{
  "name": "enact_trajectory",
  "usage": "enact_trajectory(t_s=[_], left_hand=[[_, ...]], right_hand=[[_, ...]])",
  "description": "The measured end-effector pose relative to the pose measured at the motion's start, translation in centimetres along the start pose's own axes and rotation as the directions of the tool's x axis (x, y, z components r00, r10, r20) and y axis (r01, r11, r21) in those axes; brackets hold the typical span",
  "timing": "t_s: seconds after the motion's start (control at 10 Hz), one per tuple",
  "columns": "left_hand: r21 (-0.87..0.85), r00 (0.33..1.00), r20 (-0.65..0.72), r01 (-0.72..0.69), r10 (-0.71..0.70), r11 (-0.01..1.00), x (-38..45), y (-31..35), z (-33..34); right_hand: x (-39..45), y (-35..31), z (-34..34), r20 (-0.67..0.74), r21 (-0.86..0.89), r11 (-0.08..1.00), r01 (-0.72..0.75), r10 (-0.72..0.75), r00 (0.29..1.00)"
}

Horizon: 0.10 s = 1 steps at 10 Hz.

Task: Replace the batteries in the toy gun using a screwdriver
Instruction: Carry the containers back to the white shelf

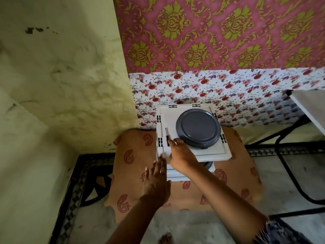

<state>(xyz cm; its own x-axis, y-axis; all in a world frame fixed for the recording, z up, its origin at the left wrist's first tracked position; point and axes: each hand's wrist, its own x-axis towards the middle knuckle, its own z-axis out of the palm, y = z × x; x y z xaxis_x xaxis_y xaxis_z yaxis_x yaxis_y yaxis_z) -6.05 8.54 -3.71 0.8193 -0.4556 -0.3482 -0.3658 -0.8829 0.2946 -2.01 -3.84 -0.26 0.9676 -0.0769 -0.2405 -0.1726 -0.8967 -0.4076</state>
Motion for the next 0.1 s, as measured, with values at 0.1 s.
enact_trajectory(t_s=[0.1], left_hand=[[-0.079, 0.998, -0.065, 0.011, -0.016, 0.997, -1.56, 0.85, 0.3]], right_hand=[[-5.52, 1.61, -0.62, -0.136, 0.176, 0.984, -0.035, 0.06, 0.989]])
